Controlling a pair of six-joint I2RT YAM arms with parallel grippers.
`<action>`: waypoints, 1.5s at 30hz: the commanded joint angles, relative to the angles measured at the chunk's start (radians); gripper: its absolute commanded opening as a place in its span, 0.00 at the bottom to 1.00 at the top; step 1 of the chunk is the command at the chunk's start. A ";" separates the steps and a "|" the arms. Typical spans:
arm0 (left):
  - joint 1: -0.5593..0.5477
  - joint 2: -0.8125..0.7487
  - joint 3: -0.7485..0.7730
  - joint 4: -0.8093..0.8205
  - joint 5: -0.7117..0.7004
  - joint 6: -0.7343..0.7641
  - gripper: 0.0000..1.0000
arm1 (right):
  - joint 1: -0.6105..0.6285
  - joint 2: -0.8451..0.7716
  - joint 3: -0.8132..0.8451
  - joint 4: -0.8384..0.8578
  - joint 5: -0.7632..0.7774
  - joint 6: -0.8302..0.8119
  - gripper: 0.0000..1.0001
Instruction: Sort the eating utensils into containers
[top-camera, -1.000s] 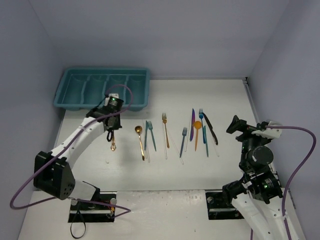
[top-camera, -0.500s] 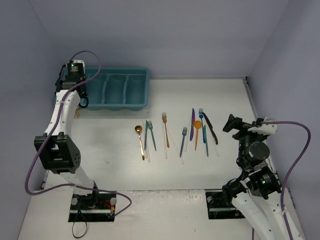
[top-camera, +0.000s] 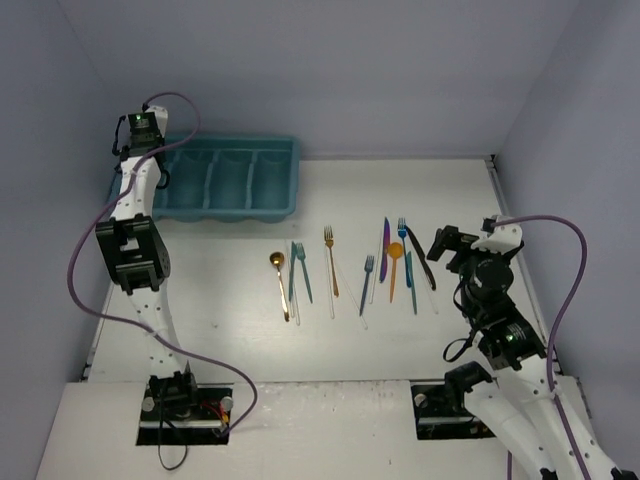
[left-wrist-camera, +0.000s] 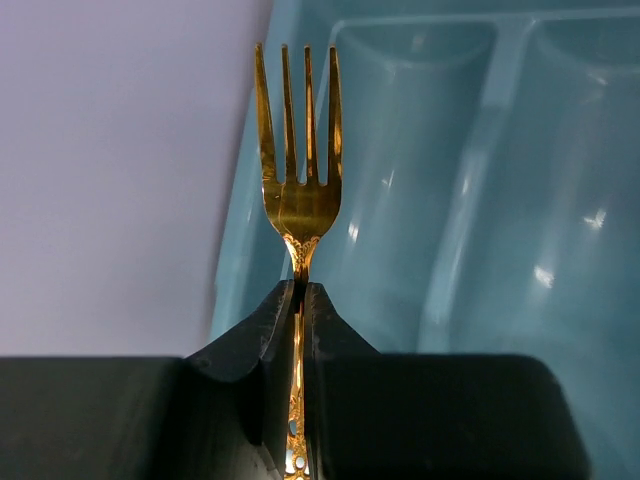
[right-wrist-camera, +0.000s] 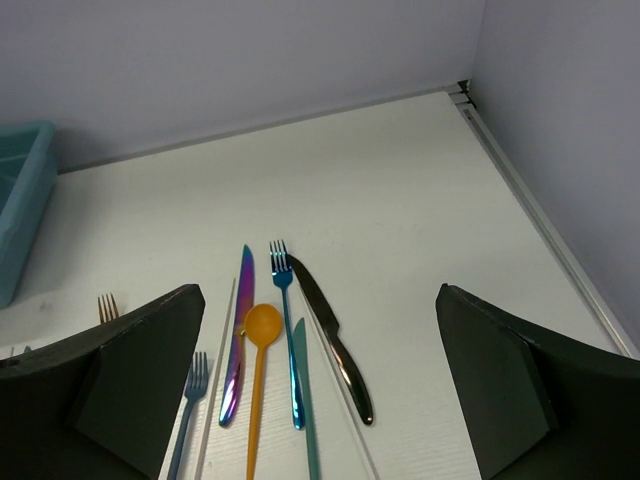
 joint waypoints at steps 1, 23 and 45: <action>0.026 0.057 0.112 0.138 0.046 0.030 0.00 | 0.010 0.046 0.036 0.073 -0.026 0.008 1.00; -0.060 -0.263 0.006 0.066 -0.021 -0.444 0.65 | 0.008 0.116 0.104 0.031 -0.047 0.017 1.00; -0.863 -0.529 -0.571 -0.131 -0.116 -0.997 0.70 | 0.023 -0.020 0.107 -0.013 0.029 0.024 1.00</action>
